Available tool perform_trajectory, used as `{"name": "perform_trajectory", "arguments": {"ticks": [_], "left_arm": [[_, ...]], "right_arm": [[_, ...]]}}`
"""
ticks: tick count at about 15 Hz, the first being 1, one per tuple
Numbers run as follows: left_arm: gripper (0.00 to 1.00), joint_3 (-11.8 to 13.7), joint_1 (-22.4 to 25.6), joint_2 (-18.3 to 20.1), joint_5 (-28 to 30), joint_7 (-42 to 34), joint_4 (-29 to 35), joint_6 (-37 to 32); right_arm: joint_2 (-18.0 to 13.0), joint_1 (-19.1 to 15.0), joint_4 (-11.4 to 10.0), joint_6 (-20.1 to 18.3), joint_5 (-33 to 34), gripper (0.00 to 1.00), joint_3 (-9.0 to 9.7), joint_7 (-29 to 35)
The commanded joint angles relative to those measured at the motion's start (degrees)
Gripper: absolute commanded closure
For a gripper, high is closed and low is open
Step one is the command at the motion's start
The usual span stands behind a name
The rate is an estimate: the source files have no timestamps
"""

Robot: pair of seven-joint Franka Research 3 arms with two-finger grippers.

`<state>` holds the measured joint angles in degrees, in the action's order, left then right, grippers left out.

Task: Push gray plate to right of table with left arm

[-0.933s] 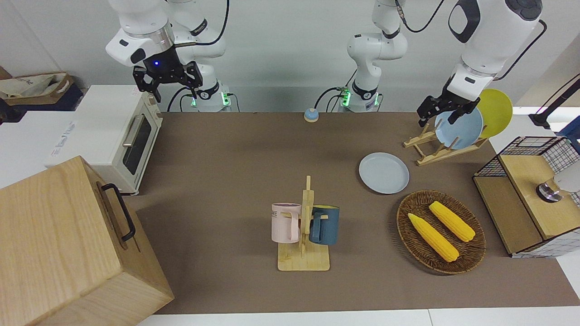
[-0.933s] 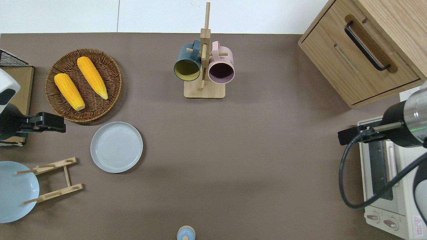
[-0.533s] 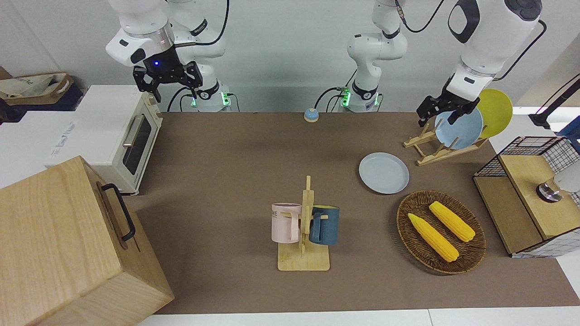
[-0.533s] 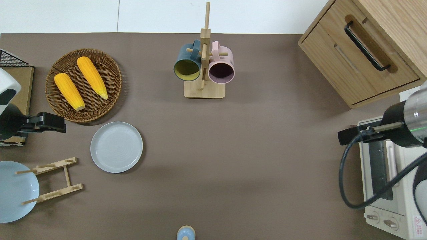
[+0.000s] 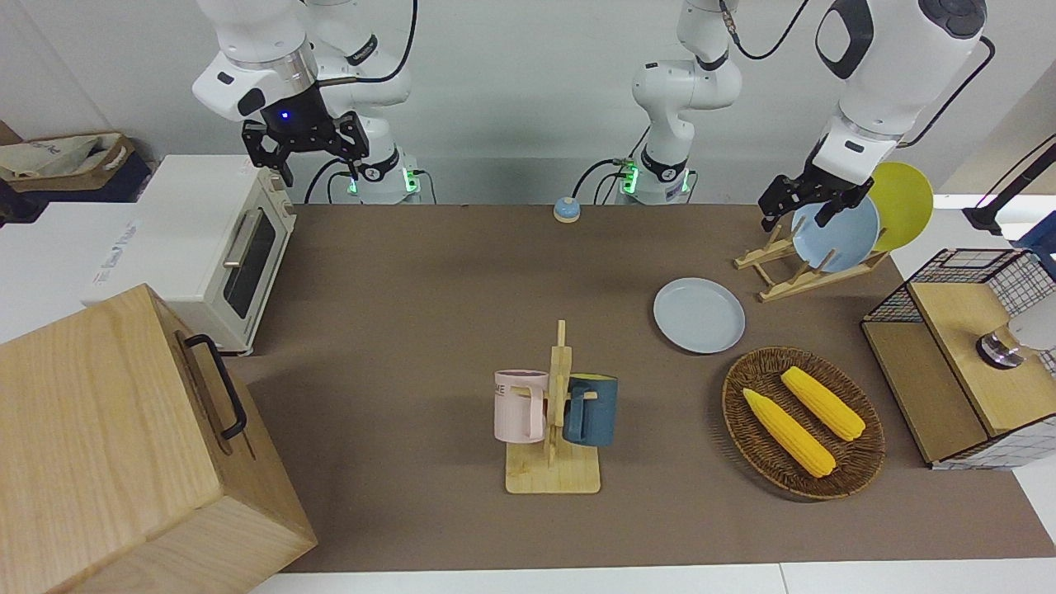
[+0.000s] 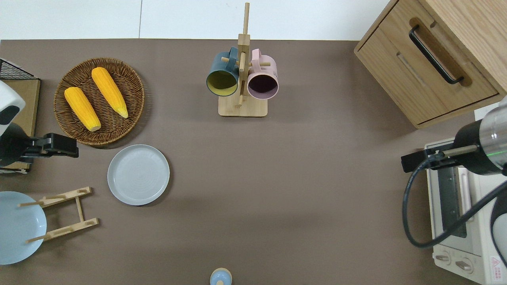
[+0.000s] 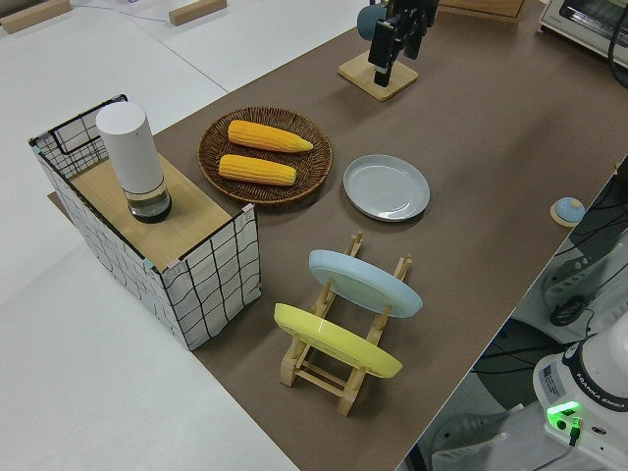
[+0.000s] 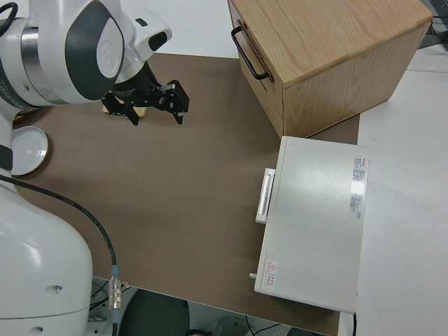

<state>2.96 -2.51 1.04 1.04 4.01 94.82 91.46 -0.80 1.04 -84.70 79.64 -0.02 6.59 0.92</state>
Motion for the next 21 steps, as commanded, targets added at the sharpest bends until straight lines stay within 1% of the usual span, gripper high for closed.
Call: {"name": "perform_trajectory", "arguments": {"ticks": [1,4,6,8,12,21], "left_arm": [[0.00,0.29,-0.30,0.10,-0.87,-0.32,0.10,-0.05],[0.00,0.38,0.31,0.01,-0.87,-0.41,0.72,-0.75],[0.00,0.90,0.49,-0.42,-0.86,-0.41,0.98,-0.40],[0.00,1.08,0.58,-1.30,-0.86,-0.41,1.77,1.00],[0.00,1.17,1.45,-1.39,-0.95,-0.41,4.67,5.04],[0.00,1.52,2.24,-2.01,-0.95,-0.41,5.03,6.54]], "right_arm": [[-0.17,-1.13,0.50,-0.89,-0.33,0.017,0.88,0.74],[-0.17,-1.13,0.50,-0.89,-0.33,0.017,0.97,0.74],[-0.17,-1.13,0.50,-0.89,-0.33,0.017,0.88,0.74],[-0.17,-1.13,0.50,-0.89,-0.25,0.017,0.88,0.74],[-0.17,-1.13,0.50,-0.89,-0.25,0.017,0.88,0.74],[-0.17,-1.13,0.50,-0.89,-0.33,0.017,0.97,0.74]]}}
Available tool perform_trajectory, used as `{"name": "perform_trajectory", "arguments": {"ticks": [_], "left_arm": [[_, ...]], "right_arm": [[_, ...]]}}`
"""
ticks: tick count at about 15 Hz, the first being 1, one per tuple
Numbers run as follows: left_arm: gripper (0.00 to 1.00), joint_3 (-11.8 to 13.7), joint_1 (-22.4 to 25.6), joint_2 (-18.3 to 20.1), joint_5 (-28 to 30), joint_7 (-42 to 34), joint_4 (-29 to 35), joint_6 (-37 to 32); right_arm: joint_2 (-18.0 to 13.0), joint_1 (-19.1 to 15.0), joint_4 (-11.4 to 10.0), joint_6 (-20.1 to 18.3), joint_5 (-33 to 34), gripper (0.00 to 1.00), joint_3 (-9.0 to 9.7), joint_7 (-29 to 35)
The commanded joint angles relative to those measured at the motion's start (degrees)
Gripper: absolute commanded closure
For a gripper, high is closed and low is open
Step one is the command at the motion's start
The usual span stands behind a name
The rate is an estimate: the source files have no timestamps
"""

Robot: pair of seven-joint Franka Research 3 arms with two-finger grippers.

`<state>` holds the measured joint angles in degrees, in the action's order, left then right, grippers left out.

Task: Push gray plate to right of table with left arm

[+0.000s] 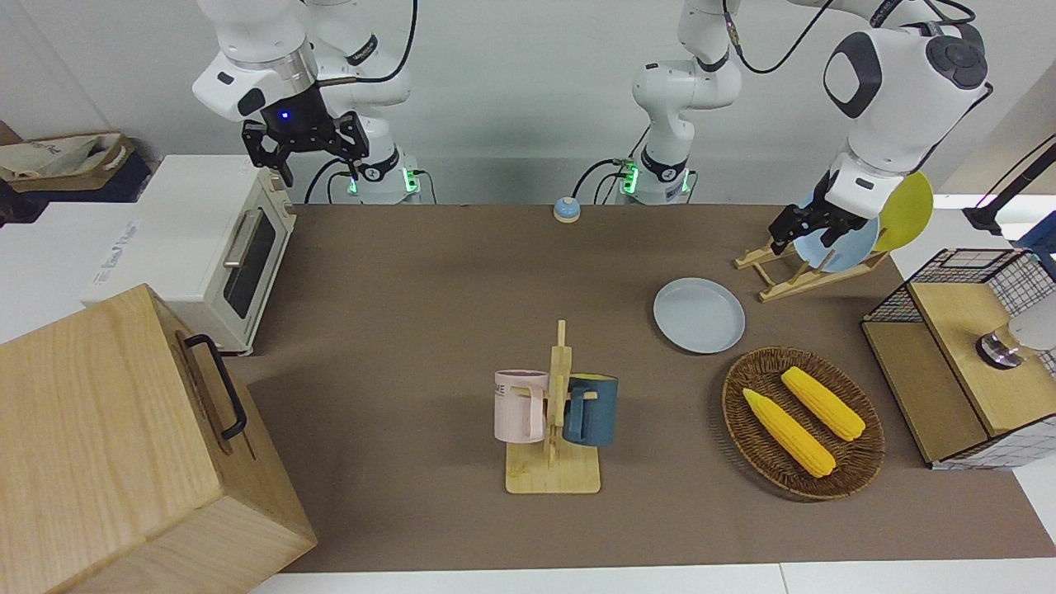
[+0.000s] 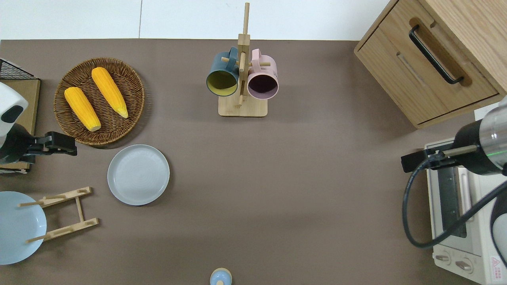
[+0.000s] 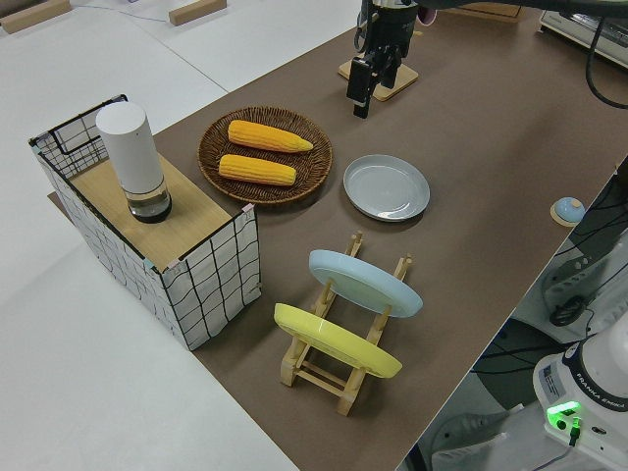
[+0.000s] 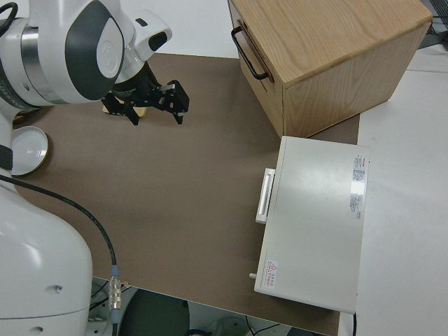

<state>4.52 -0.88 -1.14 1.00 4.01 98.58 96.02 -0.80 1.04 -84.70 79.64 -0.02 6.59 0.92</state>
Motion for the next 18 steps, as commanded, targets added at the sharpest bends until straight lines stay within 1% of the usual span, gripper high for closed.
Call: {"name": "perform_trajectory", "arguments": {"ticks": [1,5,8,11,14,18], "left_arm": [[0.00,-0.13,1.23,0.35,-0.91,-0.41,2.22,3.02],[0.00,-0.04,1.32,1.58,-0.91,-0.41,8.45,9.08],[0.00,-0.04,1.32,3.69,-0.91,-0.32,15.66,16.37],[0.00,-0.04,0.97,4.13,-0.91,-0.32,21.02,21.65],[0.00,-0.04,0.53,5.10,-0.91,-0.14,28.14,28.94],[0.00,-0.04,-0.43,5.28,-0.82,-0.14,33.51,32.82]], "right_arm": [[-0.17,-1.13,0.50,-0.89,-0.25,0.017,0.97,0.74],[-0.17,-1.13,0.50,-0.89,-0.33,0.017,0.88,0.74],[-0.17,-1.13,0.50,-0.89,-0.33,0.017,0.88,0.74],[-0.17,-1.13,0.50,-0.89,-0.33,0.017,0.88,0.74],[-0.17,-1.13,0.50,-0.89,-0.33,0.017,0.97,0.74],[-0.17,-1.13,0.50,-0.89,-0.33,0.017,0.88,0.74]]}}
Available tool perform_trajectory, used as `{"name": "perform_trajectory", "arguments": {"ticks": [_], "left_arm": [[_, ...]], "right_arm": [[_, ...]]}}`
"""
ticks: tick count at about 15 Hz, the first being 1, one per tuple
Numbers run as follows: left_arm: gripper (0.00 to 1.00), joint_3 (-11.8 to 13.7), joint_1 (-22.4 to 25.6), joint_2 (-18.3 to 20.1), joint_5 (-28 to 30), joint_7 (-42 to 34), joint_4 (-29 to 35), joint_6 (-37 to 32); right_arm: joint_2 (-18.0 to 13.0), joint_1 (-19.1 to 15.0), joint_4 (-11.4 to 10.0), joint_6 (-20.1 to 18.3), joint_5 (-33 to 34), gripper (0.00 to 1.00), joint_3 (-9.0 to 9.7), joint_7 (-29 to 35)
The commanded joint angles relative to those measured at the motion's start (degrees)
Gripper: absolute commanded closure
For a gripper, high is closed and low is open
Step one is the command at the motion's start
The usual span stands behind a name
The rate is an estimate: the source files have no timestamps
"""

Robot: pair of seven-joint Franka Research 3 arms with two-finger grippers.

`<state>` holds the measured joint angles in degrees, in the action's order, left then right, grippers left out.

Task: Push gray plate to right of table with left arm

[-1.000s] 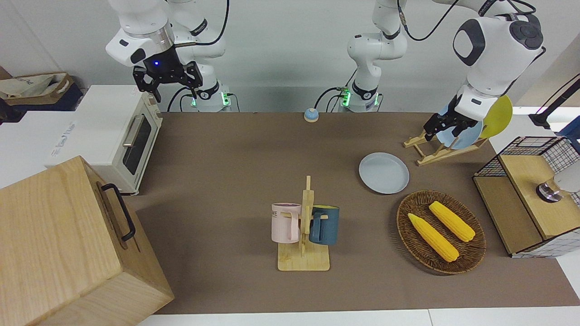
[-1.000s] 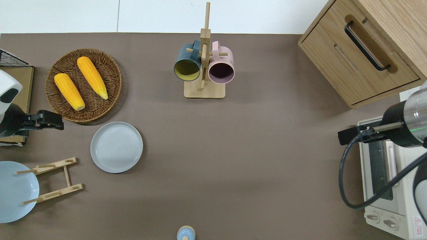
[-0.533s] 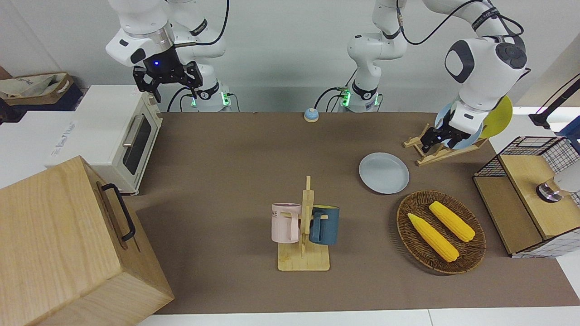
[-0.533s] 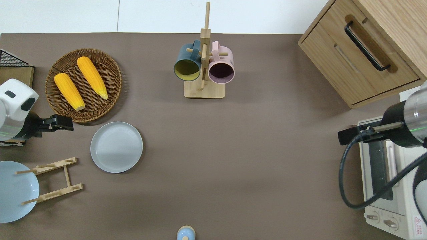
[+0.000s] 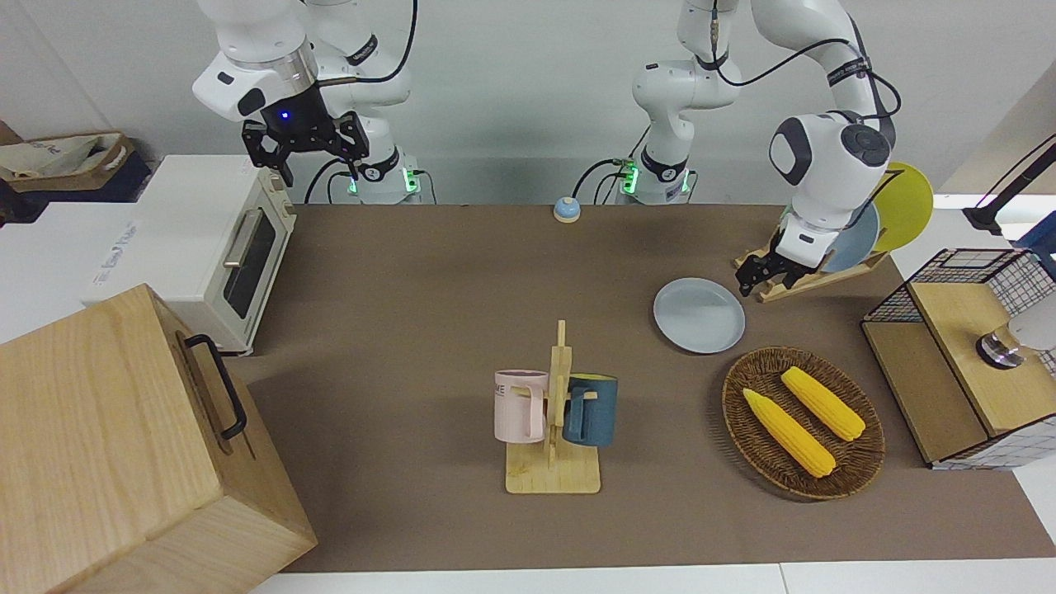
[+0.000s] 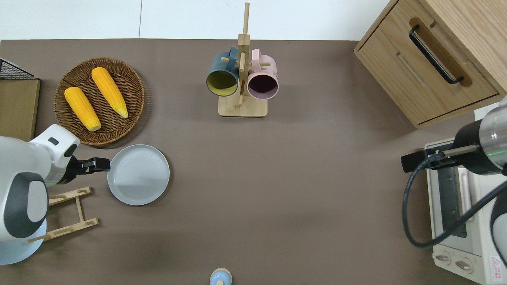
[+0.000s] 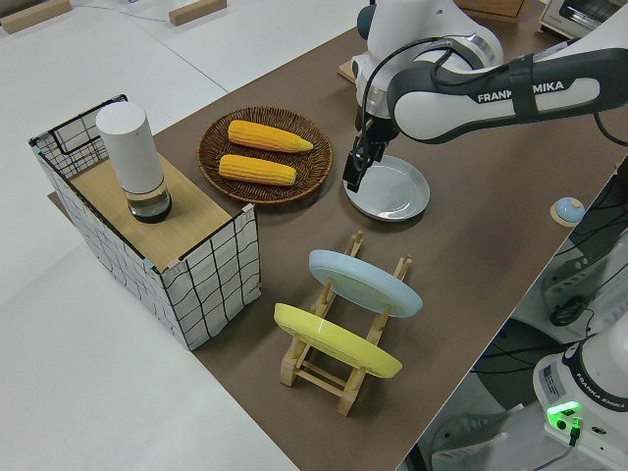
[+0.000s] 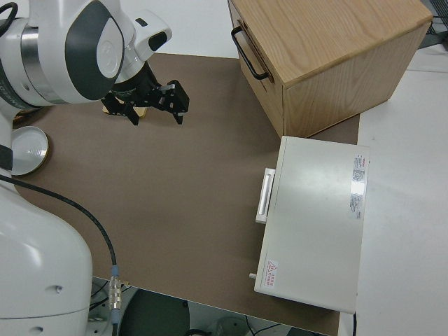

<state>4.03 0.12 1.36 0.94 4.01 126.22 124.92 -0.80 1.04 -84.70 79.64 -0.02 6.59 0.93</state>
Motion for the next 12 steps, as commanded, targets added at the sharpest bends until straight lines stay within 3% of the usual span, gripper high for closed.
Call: {"name": "perform_trajectory", "arguments": {"ticks": [1,6,12], "left_arm": [[0.00,0.45,-1.53,2.77,-0.77,-0.06,7.10,4.98],[0.00,0.45,-2.50,2.60,-0.77,-0.14,12.72,11.13],[0.01,0.62,-1.88,0.67,-0.77,-0.32,13.44,13.33]], "right_arm": [[-0.17,-1.13,0.50,-0.89,-0.33,0.017,0.97,0.74],[-0.17,-1.13,0.50,-0.89,-0.33,0.017,0.88,0.74],[-0.17,-1.13,0.50,-0.89,-0.25,0.017,0.88,0.74]]}}
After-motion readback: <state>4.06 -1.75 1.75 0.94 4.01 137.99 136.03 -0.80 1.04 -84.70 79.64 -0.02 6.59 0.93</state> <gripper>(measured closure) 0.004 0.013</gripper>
